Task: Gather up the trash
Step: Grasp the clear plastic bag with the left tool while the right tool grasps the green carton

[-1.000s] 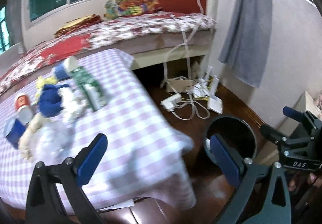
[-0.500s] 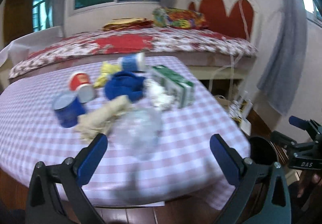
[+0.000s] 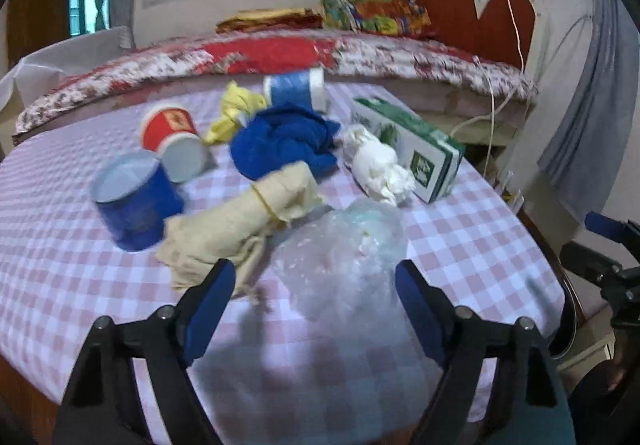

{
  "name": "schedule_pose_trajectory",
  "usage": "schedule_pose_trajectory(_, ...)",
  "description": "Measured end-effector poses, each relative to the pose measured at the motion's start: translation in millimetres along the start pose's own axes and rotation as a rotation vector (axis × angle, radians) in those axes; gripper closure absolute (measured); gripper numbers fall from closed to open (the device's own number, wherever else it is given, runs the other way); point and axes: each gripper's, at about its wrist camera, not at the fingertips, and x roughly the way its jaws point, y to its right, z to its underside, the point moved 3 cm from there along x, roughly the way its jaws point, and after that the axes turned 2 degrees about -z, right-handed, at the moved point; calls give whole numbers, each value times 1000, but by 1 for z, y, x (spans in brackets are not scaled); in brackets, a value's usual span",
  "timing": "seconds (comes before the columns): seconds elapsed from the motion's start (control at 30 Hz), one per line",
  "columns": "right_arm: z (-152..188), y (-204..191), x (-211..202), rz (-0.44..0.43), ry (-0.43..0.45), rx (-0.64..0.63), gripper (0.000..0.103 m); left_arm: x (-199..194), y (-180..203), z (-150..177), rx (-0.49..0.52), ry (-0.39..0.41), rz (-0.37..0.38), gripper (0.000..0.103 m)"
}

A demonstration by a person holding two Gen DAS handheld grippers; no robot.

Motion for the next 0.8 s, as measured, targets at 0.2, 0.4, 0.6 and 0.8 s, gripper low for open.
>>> schedule_pose_trajectory(0.2, -7, -5, 23, -18, -23, -8, 0, 24, 4, -3, -9, -45, 56, 63)
schedule_pose_trajectory(0.4, -36, -16, 59, -65, -31, -13, 9, 33, -1, -16, -23, -32, 78, 74)
schedule_pose_trajectory(0.6, -68, -32, 94, -129, -41, -13, 21, 39, -10, -26, -41, -22, 73, 74)
schedule_pose_trajectory(0.8, -81, -52, 123, -143, -77, -45, 23, 42, -14, -32, -53, -25, 71, 74)
